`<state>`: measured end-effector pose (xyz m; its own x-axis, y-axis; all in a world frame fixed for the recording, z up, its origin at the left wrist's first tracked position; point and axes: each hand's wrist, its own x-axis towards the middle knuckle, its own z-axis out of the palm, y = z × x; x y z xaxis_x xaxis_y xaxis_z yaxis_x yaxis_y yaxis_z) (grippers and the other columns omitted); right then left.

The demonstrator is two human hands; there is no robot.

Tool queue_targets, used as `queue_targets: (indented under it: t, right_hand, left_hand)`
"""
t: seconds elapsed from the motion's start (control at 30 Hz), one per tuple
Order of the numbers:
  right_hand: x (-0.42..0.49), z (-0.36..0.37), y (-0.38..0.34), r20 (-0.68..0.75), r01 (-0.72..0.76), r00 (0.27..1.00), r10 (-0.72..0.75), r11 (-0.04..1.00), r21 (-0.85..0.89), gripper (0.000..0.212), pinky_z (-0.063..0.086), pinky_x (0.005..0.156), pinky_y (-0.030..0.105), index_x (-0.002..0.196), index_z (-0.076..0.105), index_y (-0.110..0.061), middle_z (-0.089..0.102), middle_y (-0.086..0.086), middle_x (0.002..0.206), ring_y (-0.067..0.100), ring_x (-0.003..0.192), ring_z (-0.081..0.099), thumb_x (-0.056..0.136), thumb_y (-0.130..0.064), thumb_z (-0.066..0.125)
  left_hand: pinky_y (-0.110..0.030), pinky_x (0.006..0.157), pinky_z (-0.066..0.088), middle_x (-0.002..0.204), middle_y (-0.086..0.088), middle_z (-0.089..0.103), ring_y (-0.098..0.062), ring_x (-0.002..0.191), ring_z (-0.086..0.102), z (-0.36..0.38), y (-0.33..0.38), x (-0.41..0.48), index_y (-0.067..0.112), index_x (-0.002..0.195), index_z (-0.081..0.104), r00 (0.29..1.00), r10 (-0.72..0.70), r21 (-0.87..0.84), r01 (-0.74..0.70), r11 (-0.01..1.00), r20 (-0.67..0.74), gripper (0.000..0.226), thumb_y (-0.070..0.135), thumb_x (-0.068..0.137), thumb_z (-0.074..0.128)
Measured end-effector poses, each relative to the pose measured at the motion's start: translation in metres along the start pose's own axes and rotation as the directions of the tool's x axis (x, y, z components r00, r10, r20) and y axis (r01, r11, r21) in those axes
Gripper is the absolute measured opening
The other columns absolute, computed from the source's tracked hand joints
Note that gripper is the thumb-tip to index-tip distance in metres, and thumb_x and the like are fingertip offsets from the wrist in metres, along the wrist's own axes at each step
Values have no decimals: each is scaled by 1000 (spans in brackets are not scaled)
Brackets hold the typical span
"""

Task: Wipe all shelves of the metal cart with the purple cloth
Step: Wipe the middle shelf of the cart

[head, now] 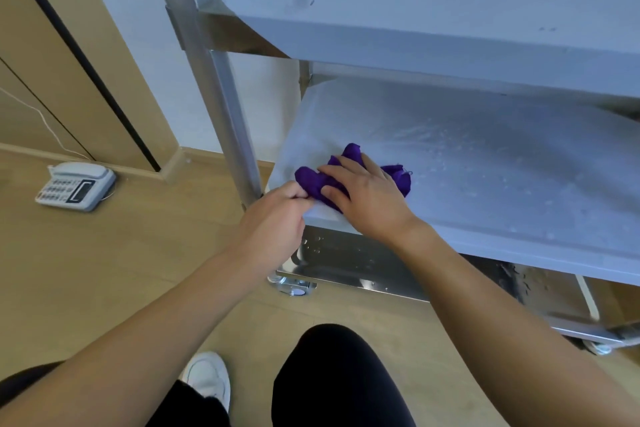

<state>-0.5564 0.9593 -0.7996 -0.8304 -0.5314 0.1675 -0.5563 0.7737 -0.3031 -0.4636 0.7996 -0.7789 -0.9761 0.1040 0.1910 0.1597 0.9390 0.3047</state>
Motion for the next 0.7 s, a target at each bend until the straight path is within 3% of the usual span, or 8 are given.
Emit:
queue_targets:
  t: [0.17, 0.27, 0.37, 0.47, 0.6, 0.7]
  right_hand:
    - [40, 10, 6, 40, -79, 996, 78, 996, 46, 44, 26, 115, 43, 142, 42, -36, 38, -9, 152, 25, 141, 27, 100, -50, 36]
    - [77, 13, 7, 84, -131, 988, 128, 991, 36, 45, 26, 116, 45, 143, 40, -34, 38, -6, 151, 29, 140, 28, 101, -49, 34]
    - [113, 12, 7, 115, -189, 976, 182, 981, 45, 45, 30, 112, 45, 144, 40, -32, 41, -5, 146, 32, 135, 32, 101, -47, 34]
    - [137, 12, 6, 135, -220, 968, 211, 974, 54, 45, 30, 112, 46, 144, 40, -31, 44, -3, 143, 34, 134, 33, 102, -45, 33]
    - [141, 10, 6, 145, -214, 969, 200, 973, 82, 42, 33, 109, 47, 142, 41, -32, 46, -3, 140, 32, 132, 35, 102, -42, 35]
    - [119, 7, 2, 122, -153, 983, 138, 981, 121, 39, 37, 106, 47, 138, 46, -30, 52, -3, 135, 29, 126, 41, 102, -39, 40]
  left_hand:
    - [-33, 77, 52, 113, 6, 57, -16, 97, 57, 7, -8, 5, 13, 115, 68, 1000, 7, 35, -7, 999, 7, 33, 4, 91, 47]
    - [-36, 71, 53, 105, 7, 53, -15, 88, 56, 9, -6, 10, 12, 103, 67, 1000, -5, 79, 4, 997, 7, 24, 15, 91, 47]
    - [-33, 69, 54, 102, 5, 49, -15, 83, 55, 10, -3, 13, 14, 103, 66, 1000, 23, 114, -24, 993, 11, 22, 25, 93, 50]
    - [-30, 71, 54, 106, 8, 49, -13, 84, 56, 11, -9, 15, 20, 108, 65, 999, 27, 139, -30, 990, 25, 19, 17, 94, 53]
    - [-27, 82, 52, 121, 10, 53, -9, 98, 59, 15, -23, 11, 19, 124, 62, 999, 41, 13, -41, 999, -29, 29, 13, 97, 51]
    - [-32, 76, 52, 117, 5, 59, -12, 93, 61, 17, -24, 6, 9, 111, 69, 993, 44, -72, -52, 996, -109, 20, 14, 98, 55]
